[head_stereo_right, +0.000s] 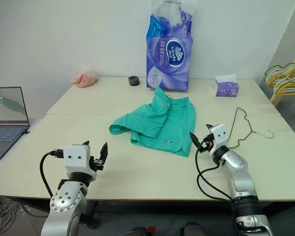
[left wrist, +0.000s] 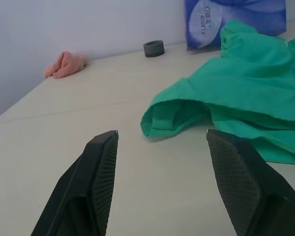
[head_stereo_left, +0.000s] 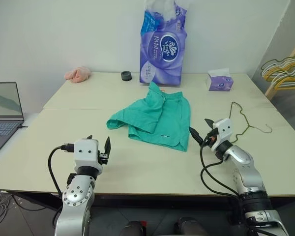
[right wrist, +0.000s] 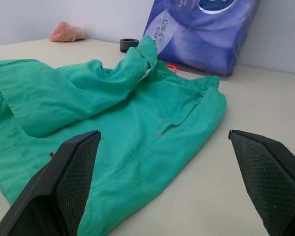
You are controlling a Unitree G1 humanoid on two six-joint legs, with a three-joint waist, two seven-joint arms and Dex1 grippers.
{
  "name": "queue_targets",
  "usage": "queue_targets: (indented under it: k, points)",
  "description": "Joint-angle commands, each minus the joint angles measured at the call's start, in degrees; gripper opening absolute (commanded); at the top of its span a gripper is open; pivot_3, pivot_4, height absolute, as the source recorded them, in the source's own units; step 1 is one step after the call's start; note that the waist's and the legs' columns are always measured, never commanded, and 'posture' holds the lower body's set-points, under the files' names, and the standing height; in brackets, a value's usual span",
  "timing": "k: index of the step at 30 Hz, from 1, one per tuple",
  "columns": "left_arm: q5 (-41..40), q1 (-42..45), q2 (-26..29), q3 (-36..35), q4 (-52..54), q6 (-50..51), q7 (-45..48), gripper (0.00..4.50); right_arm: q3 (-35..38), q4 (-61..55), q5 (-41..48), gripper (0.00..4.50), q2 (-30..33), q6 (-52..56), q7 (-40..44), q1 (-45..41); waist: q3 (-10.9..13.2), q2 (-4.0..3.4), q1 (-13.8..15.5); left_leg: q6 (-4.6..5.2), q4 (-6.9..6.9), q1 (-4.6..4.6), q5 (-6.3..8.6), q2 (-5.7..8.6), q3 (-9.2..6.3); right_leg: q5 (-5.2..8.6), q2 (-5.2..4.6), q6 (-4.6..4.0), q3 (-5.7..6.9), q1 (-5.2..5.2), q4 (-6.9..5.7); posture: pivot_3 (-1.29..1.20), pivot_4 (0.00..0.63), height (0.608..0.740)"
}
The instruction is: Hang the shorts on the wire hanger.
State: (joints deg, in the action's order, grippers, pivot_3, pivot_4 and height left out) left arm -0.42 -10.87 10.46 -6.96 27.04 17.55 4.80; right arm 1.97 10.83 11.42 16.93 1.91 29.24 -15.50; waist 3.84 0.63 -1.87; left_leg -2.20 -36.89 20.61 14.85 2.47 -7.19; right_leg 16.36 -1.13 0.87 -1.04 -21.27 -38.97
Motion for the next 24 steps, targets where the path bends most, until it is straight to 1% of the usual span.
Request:
queue_targets:
  k: [1,11,13,14,15,17,20,22,24]
  points:
    - [-0.4,0.9,0.0,0.6,0.4,0.0,0.7,3.0,0.3,-3.4,0.5,4.45,0.5,-0.1,0.7,-0.5,0.0,-0.01,0.0,0.0,0.0,0.0,0.0,0.0,0.0,0.0,0.0,0.0,0.0,0.0,0.0,-0.09,0.004,0.74]
    - [-1.9,4.7,0.8,1.7,-2.5,1.0,3.6,3.0,0.2,-6.5,0.7,4.45,0.7,0.3,1.3,1.4,-0.1,-0.05,-1.0,0.0,-0.01,0.0,0.0,-0.01,0.07,0.0,0.01,0.0,-0.01,0.0,0.0,-0.16,0.001,0.74]
    - [-3.3,5.8,0.9,1.9,-3.4,1.3,5.0,3.0,0.3,-7.7,0.8,4.45,0.9,0.6,1.6,2.1,-0.1,-0.05,-1.4,0.0,-0.02,0.01,0.0,-0.01,0.08,0.0,0.01,0.0,0.0,0.0,0.0,-0.17,0.001,0.74]
    - [-5.4,6.0,0.7,2.0,-3.3,0.9,6.9,3.0,0.1,-8.4,0.9,4.45,1.4,0.7,2.3,2.5,-0.1,-0.06,-1.6,0.0,-0.02,0.01,0.0,-0.01,0.09,0.0,0.01,0.0,0.0,0.0,0.0,-0.19,0.001,0.74]
    - [-6.7,6.4,0.9,2.4,-3.2,0.6,8.5,3.17,-0.2,-9.4,1.1,4.49,2.0,1.0,3.4,2.9,-0.1,-0.06,-1.9,0.0,-0.02,0.01,0.0,-0.01,0.1,0.0,0.01,0.01,-0.01,0.0,0.0,-0.2,0.002,0.74]
    - [-7.9,8.2,1.3,4.2,-3.9,2.7,10.8,3.58,-1.3,-12.9,3.3,4.5,4.9,3.8,8.6,4.2,-0.1,-0.09,-2.6,-0.01,-0.03,0.03,0.0,0.0,0.17,0.0,0.01,0.01,-0.01,0.0,0.03,-0.23,0.005,0.74]
    - [-9.3,12.7,2.3,8.2,-6.7,6.8,15.1,4.47,-2.2,-19.4,8.3,4.5,11.4,9.8,17.3,6.8,-0.1,-0.09,-3.6,0.0,-0.1,0.07,0.0,0.05,0.17,-0.01,0.01,0.03,0.03,0.03,0.05,-0.27,0.01,0.74]
    - [-11.0,16.6,2.1,10.1,-9.2,10.1,17.5,4.47,-1.6,-23.4,12.1,4.5,15.8,15.1,21.1,8.3,-0.1,-0.08,-4.7,0.0,-0.11,0.06,0.0,0.05,0.17,-0.02,0.01,0.07,0.04,0.08,0.06,-0.3,0.012,0.74]
    - [-11.8,20.8,1.5,11.9,-12.8,12.5,19.1,4.47,-0.6,-26.8,15.3,4.5,19.3,19.5,23.1,9.6,-0.1,-0.08,-5.8,0.0,-0.1,0.05,0.01,0.04,0.17,-0.02,0.03,0.08,0.06,0.1,0.08,-0.33,0.015,0.74]
